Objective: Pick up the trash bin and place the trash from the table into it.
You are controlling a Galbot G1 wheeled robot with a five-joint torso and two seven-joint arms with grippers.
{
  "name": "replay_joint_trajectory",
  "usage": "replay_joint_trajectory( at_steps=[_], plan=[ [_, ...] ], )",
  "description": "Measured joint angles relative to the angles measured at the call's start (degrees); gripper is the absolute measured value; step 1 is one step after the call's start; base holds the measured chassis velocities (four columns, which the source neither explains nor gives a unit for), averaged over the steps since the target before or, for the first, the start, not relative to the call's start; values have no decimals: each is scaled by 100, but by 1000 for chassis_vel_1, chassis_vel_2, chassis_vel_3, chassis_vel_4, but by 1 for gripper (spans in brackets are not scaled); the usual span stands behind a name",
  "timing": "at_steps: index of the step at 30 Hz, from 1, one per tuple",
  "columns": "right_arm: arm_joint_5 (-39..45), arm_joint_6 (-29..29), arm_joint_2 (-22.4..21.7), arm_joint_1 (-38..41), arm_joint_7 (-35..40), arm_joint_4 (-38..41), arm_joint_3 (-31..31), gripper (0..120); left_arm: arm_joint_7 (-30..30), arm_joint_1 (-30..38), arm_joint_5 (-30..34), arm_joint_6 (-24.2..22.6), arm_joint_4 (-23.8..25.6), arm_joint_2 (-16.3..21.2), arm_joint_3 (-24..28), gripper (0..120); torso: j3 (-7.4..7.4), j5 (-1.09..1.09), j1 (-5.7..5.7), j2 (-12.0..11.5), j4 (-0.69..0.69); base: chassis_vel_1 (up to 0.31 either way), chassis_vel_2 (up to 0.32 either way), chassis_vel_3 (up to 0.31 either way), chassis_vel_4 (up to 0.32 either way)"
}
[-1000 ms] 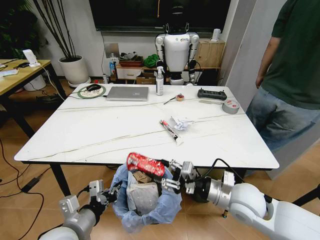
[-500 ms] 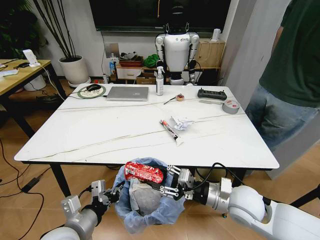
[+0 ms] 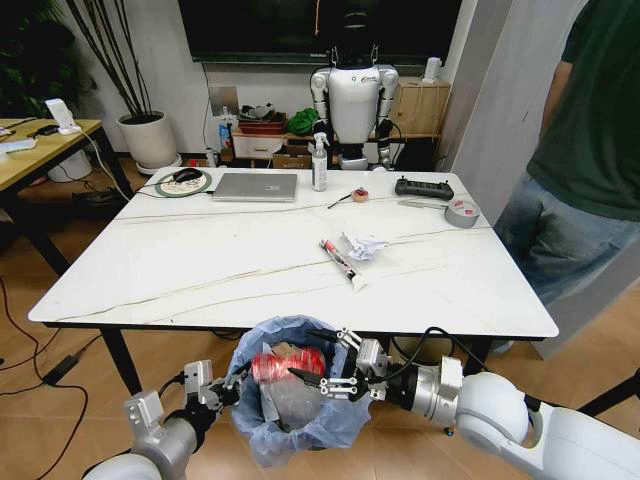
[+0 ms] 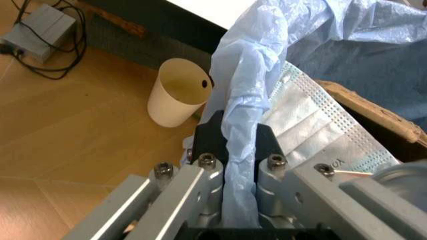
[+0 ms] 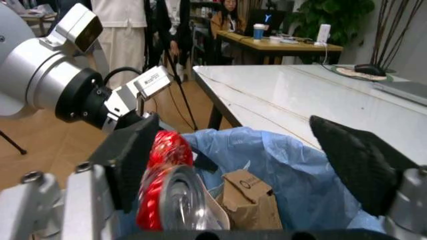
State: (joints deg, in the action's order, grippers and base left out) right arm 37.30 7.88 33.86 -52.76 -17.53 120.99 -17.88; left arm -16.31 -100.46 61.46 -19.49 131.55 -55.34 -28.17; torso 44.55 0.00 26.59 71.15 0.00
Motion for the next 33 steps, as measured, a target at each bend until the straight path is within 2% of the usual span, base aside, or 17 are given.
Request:
replay_joint_trajectory(
  at_steps=[5, 10, 15, 16, 20, 27, 33],
  plan=[
    [126, -35, 84, 40, 146, -19, 96, 98, -19, -27, -44, 0, -5, -9, -7, 2, 1, 0, 0, 0, -1, 0, 0, 0, 0],
    [677, -156, 390, 307, 736, -210, 396, 100, -28, -126, -167, 7, -50, -43, -58, 2, 1, 0, 0, 0, 1, 0, 0, 0, 0],
    [1002, -607, 661, 554, 2143, -508, 514, 100, -37, -201, -225, 11, -31, -52, -133, 2, 1, -1, 1, 0, 0, 0, 0, 0, 0],
    [1002, -607, 661, 554, 2143, -508, 514, 100, -37, -201, -225, 11, -31, -52, -133, 2, 1, -1, 1, 0, 0, 0, 0, 0, 0],
    [1319, -1037, 921, 716, 2945, -864, 493, 100, -40, -256, -227, 16, 7, -13, -230, 2, 0, 0, 1, 0, -1, 0, 0, 0, 0],
    [1545, -1495, 1457, 1239, 3454, -1526, 271, 100, -39, -400, -199, 17, 94, 25, -392, 2, 0, 1, 1, 0, 1, 0, 0, 0, 0],
    [1476, -1690, 1602, 1382, 3497, -1939, 191, 100, -40, -370, -136, 18, 84, 121, -417, 2, 0, 0, 1, 0, 0, 0, 0, 0, 0]
  ],
)
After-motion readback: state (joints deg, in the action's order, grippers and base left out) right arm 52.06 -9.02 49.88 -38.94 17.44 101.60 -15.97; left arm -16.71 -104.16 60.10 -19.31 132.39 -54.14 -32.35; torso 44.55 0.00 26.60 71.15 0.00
